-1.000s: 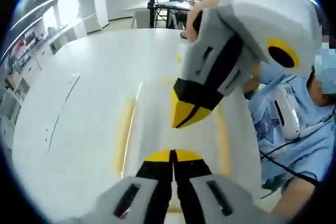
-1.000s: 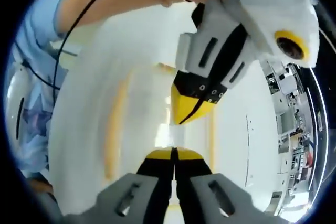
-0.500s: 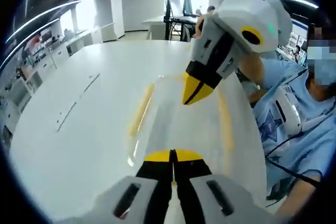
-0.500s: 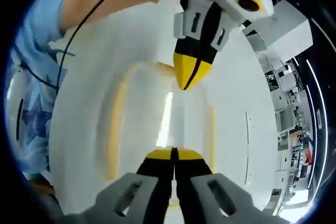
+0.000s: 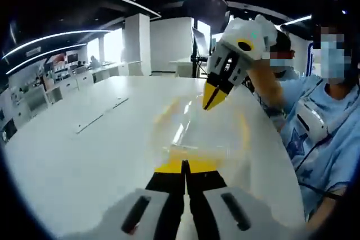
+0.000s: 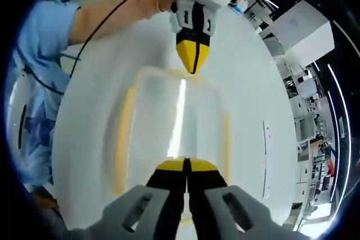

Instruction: Snap each plastic latch of the storage box into its locked position after aligning the lid with the box until every specified latch is closed and the lid sits flush.

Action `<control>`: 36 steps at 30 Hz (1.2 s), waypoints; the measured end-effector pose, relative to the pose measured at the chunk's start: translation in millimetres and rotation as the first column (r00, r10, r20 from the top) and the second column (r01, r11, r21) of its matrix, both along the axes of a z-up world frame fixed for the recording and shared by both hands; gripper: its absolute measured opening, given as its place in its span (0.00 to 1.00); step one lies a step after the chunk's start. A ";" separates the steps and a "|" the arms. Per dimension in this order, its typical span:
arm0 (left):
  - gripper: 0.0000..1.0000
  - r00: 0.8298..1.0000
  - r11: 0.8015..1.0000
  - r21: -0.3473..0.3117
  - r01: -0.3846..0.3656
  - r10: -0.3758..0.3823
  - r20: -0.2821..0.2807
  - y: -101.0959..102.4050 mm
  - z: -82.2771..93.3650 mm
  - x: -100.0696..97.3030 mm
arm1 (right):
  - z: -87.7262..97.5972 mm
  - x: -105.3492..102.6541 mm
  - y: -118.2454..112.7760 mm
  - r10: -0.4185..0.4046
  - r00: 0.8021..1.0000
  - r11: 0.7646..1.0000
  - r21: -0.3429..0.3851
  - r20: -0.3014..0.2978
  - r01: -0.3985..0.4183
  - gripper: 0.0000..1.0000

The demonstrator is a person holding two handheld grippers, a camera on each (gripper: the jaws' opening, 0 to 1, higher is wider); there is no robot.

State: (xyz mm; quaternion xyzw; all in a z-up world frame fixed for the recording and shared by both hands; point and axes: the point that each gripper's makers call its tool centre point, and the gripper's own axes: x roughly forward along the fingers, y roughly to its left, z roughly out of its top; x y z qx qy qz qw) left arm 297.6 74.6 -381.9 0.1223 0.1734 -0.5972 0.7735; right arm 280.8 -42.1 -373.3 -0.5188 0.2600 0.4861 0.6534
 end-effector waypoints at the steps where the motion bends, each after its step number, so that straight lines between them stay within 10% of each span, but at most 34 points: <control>1: 0.00 1.000 1.000 0.000 0.004 -0.004 -0.005 -2.8 -8.3 -4.9 | 0.3 -0.7 0.0 0.003 1.000 1.000 -0.002 0.000 -0.003 0.00; 4: 0.00 0.996 0.997 -0.078 0.012 -0.018 -0.088 -1.2 -4.2 -1.6 | 0.1 -2.6 0.0 0.006 1.000 1.000 -0.002 -0.001 -0.006 0.00; 36: 0.00 1.000 0.995 -0.098 -0.017 0.015 -0.026 -10.8 -9.1 -4.1 | -1.8 -6.0 -1.4 0.015 0.999 1.000 -0.018 0.038 -0.014 0.00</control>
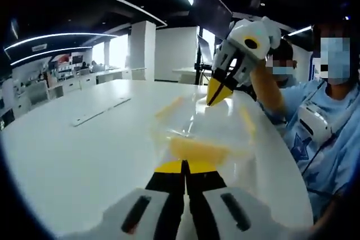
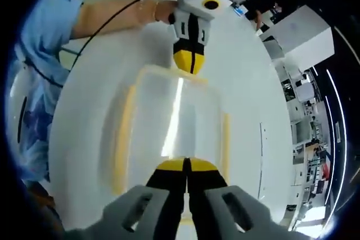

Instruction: Snap each plastic latch of the storage box into its locked position after aligning the lid with the box until every specified latch is closed and the lid sits flush.

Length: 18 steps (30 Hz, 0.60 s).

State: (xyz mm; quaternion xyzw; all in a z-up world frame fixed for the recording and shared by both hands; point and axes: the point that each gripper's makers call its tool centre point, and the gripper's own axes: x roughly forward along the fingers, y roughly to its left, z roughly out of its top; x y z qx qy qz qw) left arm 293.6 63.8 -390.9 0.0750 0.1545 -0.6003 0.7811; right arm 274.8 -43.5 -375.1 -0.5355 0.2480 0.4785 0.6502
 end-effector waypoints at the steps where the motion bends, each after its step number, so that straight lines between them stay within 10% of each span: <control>1: 0.00 1.000 1.000 0.001 -0.004 0.004 0.001 0.8 -0.4 2.8 | -0.1 -0.2 -0.2 0.005 1.000 1.000 0.000 0.002 -0.005 0.00; 18: 0.00 0.999 1.000 -0.012 -0.009 0.008 -0.038 -1.2 -2.0 9.4 | -2.1 3.6 -0.5 -0.002 1.000 1.000 0.020 0.004 0.001 0.00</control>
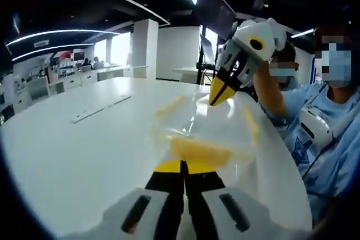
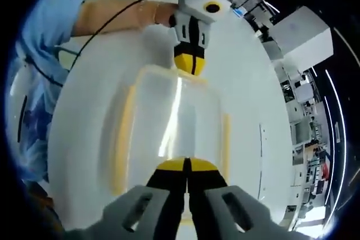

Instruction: Snap each plastic latch of the storage box into its locked position after aligning the lid with the box until every specified latch is closed and the lid sits flush.

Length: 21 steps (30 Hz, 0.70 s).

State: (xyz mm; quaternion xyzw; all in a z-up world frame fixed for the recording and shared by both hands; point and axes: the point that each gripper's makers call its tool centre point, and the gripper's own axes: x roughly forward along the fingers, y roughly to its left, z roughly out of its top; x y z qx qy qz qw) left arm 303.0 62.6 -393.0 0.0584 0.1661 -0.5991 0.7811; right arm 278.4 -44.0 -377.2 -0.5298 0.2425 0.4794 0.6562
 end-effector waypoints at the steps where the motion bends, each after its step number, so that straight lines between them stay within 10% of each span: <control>1: 0.00 1.000 1.000 -0.001 0.000 0.000 -0.003 0.3 0.1 -0.2 | -0.3 -0.2 0.3 0.000 1.000 1.000 0.002 0.000 0.000 0.00; 14: 0.00 0.997 0.999 0.021 0.041 -0.040 -0.069 -8.5 -10.4 -10.5 | 1.9 -1.1 3.4 0.005 1.000 1.000 -0.001 0.016 -0.005 0.00; 18: 0.00 0.999 0.996 0.088 0.027 -0.029 0.028 -19.8 -16.3 -7.7 | 5.2 -4.9 4.4 0.008 1.000 1.000 0.003 0.020 -0.008 0.00; 21: 0.00 0.999 0.999 0.034 0.037 -0.036 -0.017 -23.5 -19.2 -6.4 | 7.2 -6.6 3.9 0.008 1.000 1.000 0.009 0.020 -0.008 0.00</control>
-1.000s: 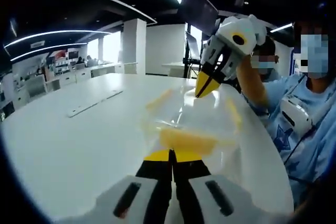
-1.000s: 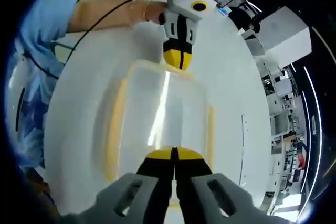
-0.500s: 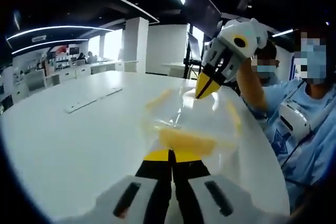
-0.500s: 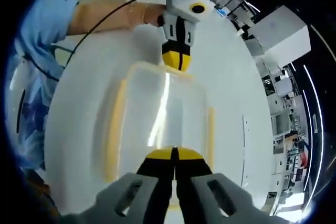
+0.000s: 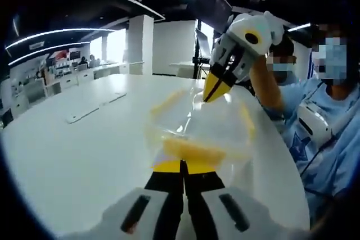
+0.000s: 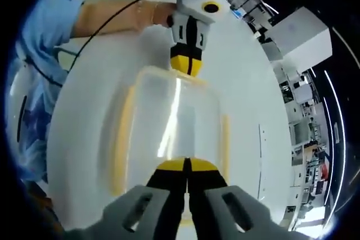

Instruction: Snap each plastic latch of the storage box into its locked position after aligning the lid with the box until every specified latch is closed and the lid sits flush.

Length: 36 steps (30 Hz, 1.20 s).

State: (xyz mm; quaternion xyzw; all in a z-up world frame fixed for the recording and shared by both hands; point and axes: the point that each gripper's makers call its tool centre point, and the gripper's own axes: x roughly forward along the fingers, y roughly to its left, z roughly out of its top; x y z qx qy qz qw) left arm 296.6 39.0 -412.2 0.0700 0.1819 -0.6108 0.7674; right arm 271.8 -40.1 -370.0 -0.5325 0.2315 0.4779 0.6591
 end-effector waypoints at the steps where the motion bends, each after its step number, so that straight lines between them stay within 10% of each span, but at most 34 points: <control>1: 0.00 1.000 1.000 -0.002 0.000 0.000 -0.002 -2.5 -1.9 1.3 | -0.1 0.4 -0.2 0.000 1.000 1.000 0.002 -0.002 0.000 0.00; 15: 0.00 1.000 1.000 -0.028 -0.012 0.012 0.005 11.7 8.9 -2.7 | -2.7 -1.4 -3.4 0.008 1.000 1.000 0.006 0.012 -0.008 0.00; 26: 0.00 0.977 0.981 -0.054 -0.187 0.192 0.093 33.5 32.7 22.4 | -4.7 0.8 -4.6 0.003 0.999 1.000 0.020 0.047 -0.004 0.00; 36: 0.00 0.979 0.996 0.054 -0.068 0.056 0.196 1.7 62.4 12.4 | -5.6 3.7 -3.4 -0.006 0.997 1.000 -0.007 0.079 0.006 0.00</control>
